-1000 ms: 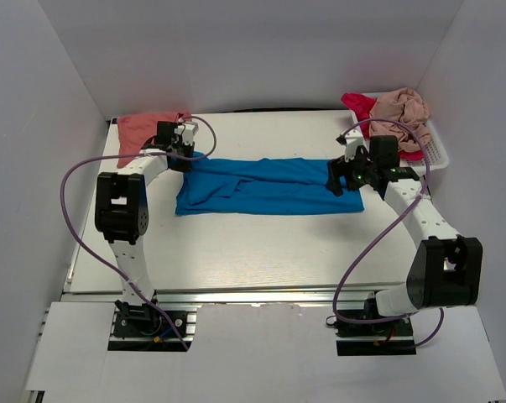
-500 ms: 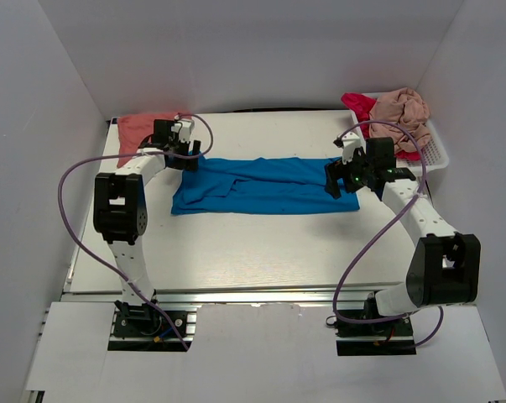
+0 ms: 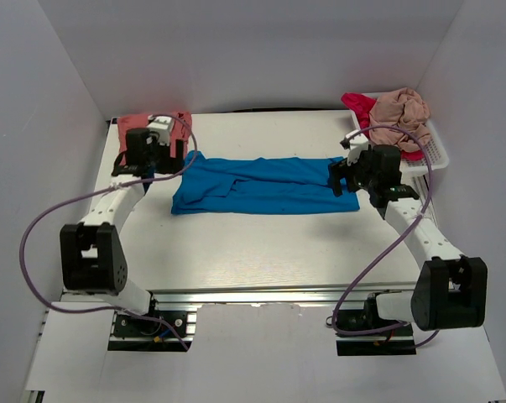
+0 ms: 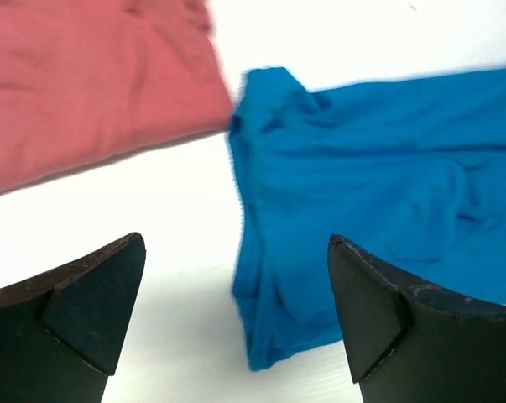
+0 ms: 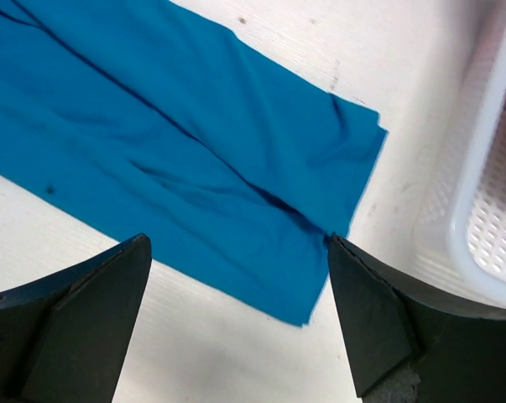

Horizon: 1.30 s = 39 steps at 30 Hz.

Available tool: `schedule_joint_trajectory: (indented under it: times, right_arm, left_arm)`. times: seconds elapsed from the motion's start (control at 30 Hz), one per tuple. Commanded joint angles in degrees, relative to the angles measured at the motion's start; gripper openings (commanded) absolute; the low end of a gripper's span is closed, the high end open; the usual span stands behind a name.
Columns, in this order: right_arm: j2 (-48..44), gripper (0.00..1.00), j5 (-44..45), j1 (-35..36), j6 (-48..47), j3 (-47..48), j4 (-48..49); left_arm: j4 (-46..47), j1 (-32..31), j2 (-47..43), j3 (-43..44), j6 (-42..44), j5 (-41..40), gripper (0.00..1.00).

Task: Fold and stack the t-shirts
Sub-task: Fold the other side of the tshirt into a rectangle

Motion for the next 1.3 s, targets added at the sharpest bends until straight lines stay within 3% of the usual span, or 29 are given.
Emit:
schedule_joint_trajectory:
  times: [0.0,0.1,0.2,0.4,0.63,0.83,1.27]
  right_arm:
    - [-0.3,0.89,-5.5,-1.6,1.4,-1.8,9.4]
    - [3.6,0.89,-12.3,-3.9,-3.1,0.1,3.7]
    - [7.9,0.89,-3.1,-4.3,-3.2,1.6,2.6]
    - [9.1,0.89,-0.1,-4.7,-9.0,-3.1,8.7]
    - [19.9,0.89,4.2,-5.6,-10.7,-1.0,8.6]
    - [23.8,0.89,8.6,-6.5,-12.9,-1.2,9.4]
    - [18.4,0.89,5.8,-11.8,-12.7,-2.9,4.8]
  left_arm:
    - [9.8,5.4,-7.1,-6.8,-4.6,-0.3,0.98]
    - [14.9,10.1,-9.6,-13.4,-6.4,0.2,0.98]
    - [13.5,12.0,-8.0,-15.2,-5.2,0.9,0.98]
    - [12.9,12.0,-2.9,-16.4,-7.1,7.0,0.98]
    - [12.9,12.0,5.8,-12.0,-10.5,12.5,0.98]
    - [12.9,11.7,6.2,-11.9,-11.5,16.3,0.98]
    - [11.7,4.4,8.0,-11.1,-11.6,15.4,0.88]
